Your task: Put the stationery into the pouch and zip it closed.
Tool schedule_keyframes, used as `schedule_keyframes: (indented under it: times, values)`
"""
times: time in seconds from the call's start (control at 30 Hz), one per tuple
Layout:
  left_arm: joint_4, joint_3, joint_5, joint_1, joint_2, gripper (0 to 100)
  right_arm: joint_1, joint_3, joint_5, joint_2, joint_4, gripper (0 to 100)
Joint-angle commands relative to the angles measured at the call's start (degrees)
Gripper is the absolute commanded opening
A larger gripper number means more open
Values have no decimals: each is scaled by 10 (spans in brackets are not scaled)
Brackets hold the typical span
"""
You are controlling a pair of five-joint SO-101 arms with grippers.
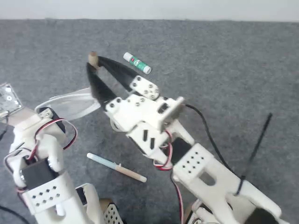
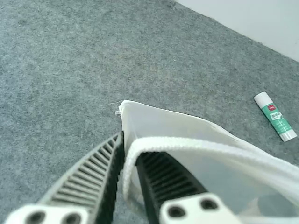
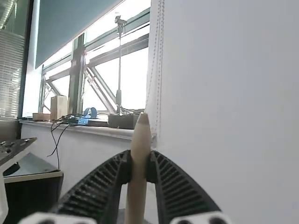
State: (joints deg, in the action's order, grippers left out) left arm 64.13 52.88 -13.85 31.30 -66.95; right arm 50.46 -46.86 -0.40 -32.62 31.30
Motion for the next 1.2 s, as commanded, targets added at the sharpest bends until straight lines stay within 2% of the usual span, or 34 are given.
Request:
schedule_keyframes:
  times: [0.0, 0.13, 0.33, 0.43, 0.63, 0.77, 1.0, 1.17]
  values:
    - [-19, -6, -7, -4, -4, 10, 13, 58, 11, 36, 24, 6]
    - [-19, -6, -7, -4, -4, 10, 15, 64, 13, 97, 102, 6]
    - [-19, -6, -7, -4, -4, 10, 16, 42, 52, 170, 119, 6]
    - [-19, -6, -7, -4, -4, 10, 17, 9, 57, 188, 172, 6]
    - [-19, -6, -7, -4, -4, 10, 19, -3, 57, 158, 194, 6]
    - [-19, -5, -7, -4, -4, 10, 47, -21, 62, 105, 193, 6]
    - [-19, -5, -7, -4, -4, 10, 132, -60, 172, 0, 160, 6]
    - [-19, -5, -7, -4, -4, 10, 164, -20, 221, 23, 162, 6]
